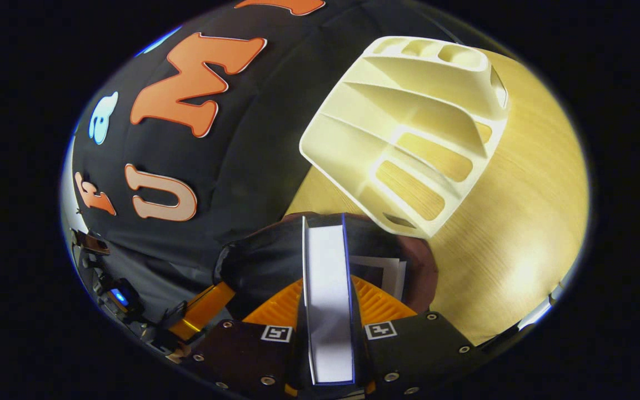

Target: Open the schoolbag, grab two books from the bookshelf and put them into the schoolbag.

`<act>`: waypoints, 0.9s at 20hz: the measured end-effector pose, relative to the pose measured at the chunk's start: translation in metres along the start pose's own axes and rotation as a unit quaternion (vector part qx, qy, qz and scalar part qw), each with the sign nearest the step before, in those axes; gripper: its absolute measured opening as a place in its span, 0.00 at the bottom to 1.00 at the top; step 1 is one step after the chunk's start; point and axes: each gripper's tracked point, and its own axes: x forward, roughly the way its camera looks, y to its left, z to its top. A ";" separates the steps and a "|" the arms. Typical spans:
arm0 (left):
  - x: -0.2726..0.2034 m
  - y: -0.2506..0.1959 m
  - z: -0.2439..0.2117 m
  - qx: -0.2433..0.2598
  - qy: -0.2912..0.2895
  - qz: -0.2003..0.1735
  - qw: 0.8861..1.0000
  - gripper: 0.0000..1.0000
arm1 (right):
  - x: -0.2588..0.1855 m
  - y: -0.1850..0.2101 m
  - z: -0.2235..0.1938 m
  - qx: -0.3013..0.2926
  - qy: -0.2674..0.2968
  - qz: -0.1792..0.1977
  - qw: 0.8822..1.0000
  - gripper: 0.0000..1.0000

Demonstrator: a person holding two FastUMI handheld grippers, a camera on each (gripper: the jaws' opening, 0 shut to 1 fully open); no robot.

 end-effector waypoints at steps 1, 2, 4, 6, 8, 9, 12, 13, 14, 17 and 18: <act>-0.002 -0.001 0.001 0.003 0.000 0.001 1.000 0.00 | 0.008 0.003 -0.004 0.002 -0.004 0.006 1.000 0.33; -0.005 -0.003 0.005 0.007 -0.004 0.001 1.000 0.01 | 0.017 0.007 -0.006 0.001 -0.009 0.012 1.000 0.33; -0.012 -0.012 0.011 0.015 -0.013 -0.006 1.000 0.01 | 0.032 0.014 -0.010 -0.006 -0.021 0.021 1.000 0.33; -0.012 -0.016 0.011 0.023 -0.013 -0.008 1.000 0.00 | 0.045 0.015 -0.023 -0.010 -0.012 0.019 1.000 0.33; -0.008 -0.020 0.007 0.025 -0.008 -0.013 1.000 0.00 | 0.051 0.013 -0.028 -0.013 -0.009 0.014 1.000 0.33; -0.006 -0.019 0.004 0.022 -0.006 -0.016 1.000 0.01 | 0.053 0.010 -0.033 -0.015 0.000 0.007 1.000 0.34; -0.002 -0.015 0.001 0.013 -0.003 -0.016 1.000 0.00 | 0.056 -0.013 -0.046 -0.038 0.036 -0.037 0.998 0.47; -0.002 -0.013 -0.003 0.008 -0.001 -0.016 1.000 0.00 | 0.052 -0.019 -0.050 -0.048 0.048 -0.047 0.997 0.52; -0.002 -0.013 -0.005 0.004 0.000 -0.017 1.000 0.00 | 0.052 -0.027 -0.054 -0.056 0.057 -0.060 0.995 0.59; 0.001 -0.012 -0.011 -0.004 0.004 -0.021 1.000 0.01 | 0.044 -0.044 -0.063 -0.083 0.087 -0.088 0.989 0.79; 0.003 -0.013 -0.012 -0.006 0.006 -0.022 1.000 0.00 | 0.039 -0.048 -0.064 -0.089 0.095 -0.098 0.987 0.87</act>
